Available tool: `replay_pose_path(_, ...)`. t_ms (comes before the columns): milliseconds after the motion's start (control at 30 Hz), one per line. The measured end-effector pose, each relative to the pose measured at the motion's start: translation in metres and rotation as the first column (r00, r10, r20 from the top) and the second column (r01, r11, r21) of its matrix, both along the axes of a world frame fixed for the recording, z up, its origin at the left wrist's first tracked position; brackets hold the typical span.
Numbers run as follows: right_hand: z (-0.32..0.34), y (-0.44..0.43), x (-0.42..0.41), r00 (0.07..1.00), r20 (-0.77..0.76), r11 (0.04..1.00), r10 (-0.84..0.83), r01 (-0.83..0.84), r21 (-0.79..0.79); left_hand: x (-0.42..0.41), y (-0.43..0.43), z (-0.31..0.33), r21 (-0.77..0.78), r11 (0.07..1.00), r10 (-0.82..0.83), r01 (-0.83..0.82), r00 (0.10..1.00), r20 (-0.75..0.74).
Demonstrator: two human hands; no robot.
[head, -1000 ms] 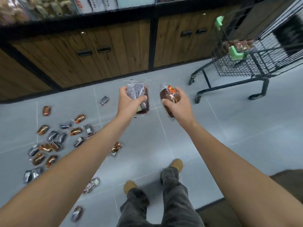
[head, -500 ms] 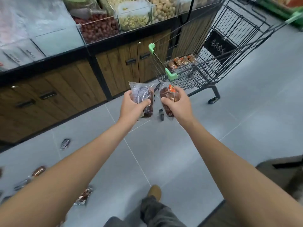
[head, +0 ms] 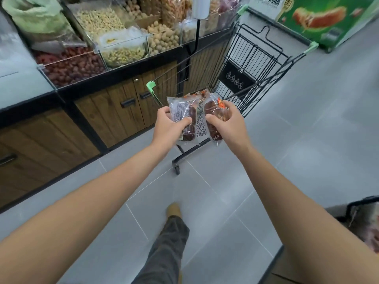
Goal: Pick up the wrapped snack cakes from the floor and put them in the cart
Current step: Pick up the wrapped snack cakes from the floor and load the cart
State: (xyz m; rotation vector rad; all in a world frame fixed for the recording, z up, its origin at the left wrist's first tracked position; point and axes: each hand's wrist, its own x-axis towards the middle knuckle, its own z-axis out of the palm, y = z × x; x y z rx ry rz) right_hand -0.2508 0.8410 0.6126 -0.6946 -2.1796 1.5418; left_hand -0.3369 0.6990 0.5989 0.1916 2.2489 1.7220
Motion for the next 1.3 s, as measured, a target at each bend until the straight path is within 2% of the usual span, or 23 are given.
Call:
replay_pose_path(200,0.000,0.087,-0.053,0.998,0.001,0.997,-0.066,0.066,0.040,-0.063,0.101,-0.011,0.024,0.999,-0.032,0.032,0.999,0.025)
replay_pose_path(400,0.000,0.172,-0.121,0.995,0.065,0.996,-0.072,0.068,0.066,-0.128,0.185,-0.015,0.033,0.998,-0.055,0.053,0.997,0.059)
replay_pose_path(733,-0.028,0.263,-0.221,0.987,0.153,0.998,-0.051,0.043,0.051,-0.234,0.250,-0.042,0.016,1.000,0.018,-0.021,0.990,0.138)
replay_pose_path(867,-0.053,0.296,-0.274,0.975,0.223,1.000,0.012,-0.016,0.019,-0.275,0.268,-0.067,-0.044,0.996,0.079,-0.073,0.987,0.140)
replay_pose_path(1000,-0.089,0.329,-0.329,0.948,0.304,0.996,0.092,-0.082,-0.043,-0.315,0.296,-0.099,-0.111,0.982,0.173,-0.152,0.960,0.218)
replay_pose_path(1100,-0.117,0.356,-0.367,0.913,0.371,0.984,0.172,-0.175,-0.025,-0.341,0.324,-0.124,-0.200,0.960,0.241,-0.195,0.939,0.244)
replay_pose_path(1300,-0.185,0.405,-0.430,0.835,0.498,0.970,0.234,-0.231,-0.070,-0.383,0.382,-0.184,-0.332,0.928,0.272,-0.168,0.916,0.296)
